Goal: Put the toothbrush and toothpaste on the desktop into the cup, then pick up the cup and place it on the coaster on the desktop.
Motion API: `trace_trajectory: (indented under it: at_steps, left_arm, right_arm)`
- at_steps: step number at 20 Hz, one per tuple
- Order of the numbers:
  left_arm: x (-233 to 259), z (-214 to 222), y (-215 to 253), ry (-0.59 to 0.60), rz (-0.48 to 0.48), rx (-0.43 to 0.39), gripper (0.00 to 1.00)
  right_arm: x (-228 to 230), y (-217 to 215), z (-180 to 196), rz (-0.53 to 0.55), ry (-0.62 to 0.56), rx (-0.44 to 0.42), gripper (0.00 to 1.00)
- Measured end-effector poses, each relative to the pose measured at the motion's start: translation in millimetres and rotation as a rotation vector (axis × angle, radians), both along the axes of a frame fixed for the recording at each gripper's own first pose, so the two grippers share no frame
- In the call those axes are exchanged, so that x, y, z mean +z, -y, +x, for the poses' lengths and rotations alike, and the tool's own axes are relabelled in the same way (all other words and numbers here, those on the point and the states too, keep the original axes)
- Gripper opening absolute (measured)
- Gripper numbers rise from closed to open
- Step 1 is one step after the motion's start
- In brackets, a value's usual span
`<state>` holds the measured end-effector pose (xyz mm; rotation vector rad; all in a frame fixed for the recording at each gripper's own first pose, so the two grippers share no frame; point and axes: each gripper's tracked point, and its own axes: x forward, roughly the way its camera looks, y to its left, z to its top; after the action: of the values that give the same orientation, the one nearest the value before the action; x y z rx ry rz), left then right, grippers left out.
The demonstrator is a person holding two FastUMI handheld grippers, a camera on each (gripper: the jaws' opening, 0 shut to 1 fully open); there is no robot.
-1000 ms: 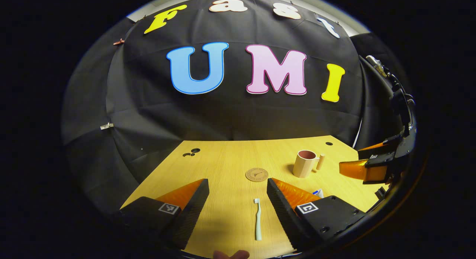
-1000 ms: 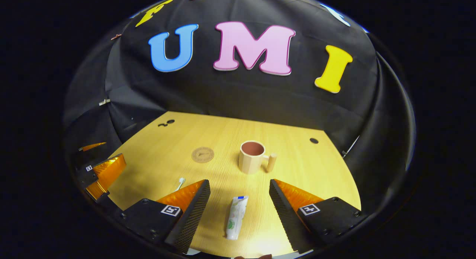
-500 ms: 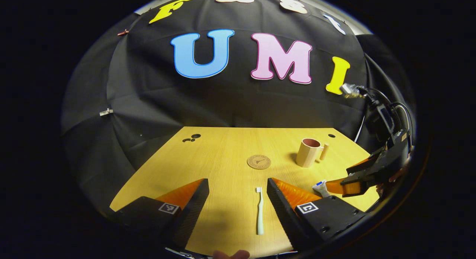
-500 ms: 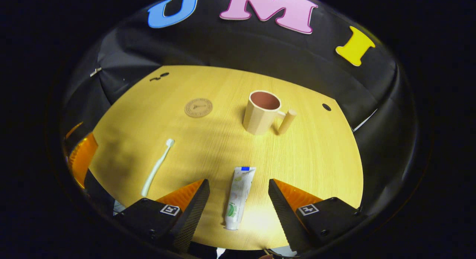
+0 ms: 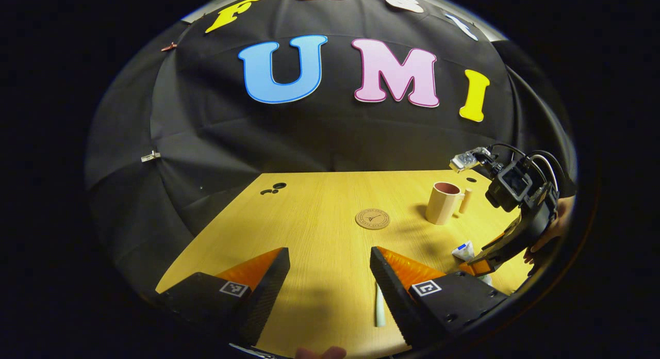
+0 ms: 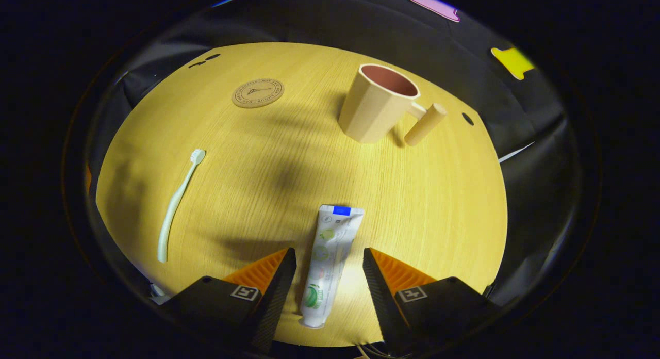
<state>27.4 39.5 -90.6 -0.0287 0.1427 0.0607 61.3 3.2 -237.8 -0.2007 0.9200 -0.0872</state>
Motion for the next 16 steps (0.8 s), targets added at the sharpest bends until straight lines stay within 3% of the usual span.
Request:
trace_trajectory:
  at_steps: [5,6,9,10,11,12,14,16]
  left_arm:
    - [-7,2,-1,-0.014,-0.013,0.012,0.99]
    - [-7,2,-1,-0.016,-0.014,0.012,0.99]
    - [-8,2,1,-0.018,-0.013,0.009,0.99]
    - [-6,2,1,-0.017,-0.013,0.008,0.99]
    - [-4,2,2,-0.015,-0.014,0.006,0.99]
    - [-3,3,3,-0.013,-0.015,0.005,0.99]
    - [-3,3,7,-0.014,-0.018,-0.002,0.99]
    - [-5,4,12,-0.021,-0.024,-0.018,0.99]
  right_arm:
    - [-9,7,9,-0.012,-0.025,-0.024,0.71]
    - [-10,7,8,0.0,-0.034,-0.03,0.59]
    - [-12,9,7,0.006,-0.05,-0.043,0.48]
    - [-12,11,4,-0.008,-0.065,0.002,0.32]
    - [-12,9,8,-0.006,-0.05,0.05,0.26]
    - [-13,8,6,0.007,-0.048,0.075,0.2]
    - [-11,8,7,0.062,-0.018,0.087,0.18]
    - [-10,4,2,0.18,-0.011,0.07,0.14]
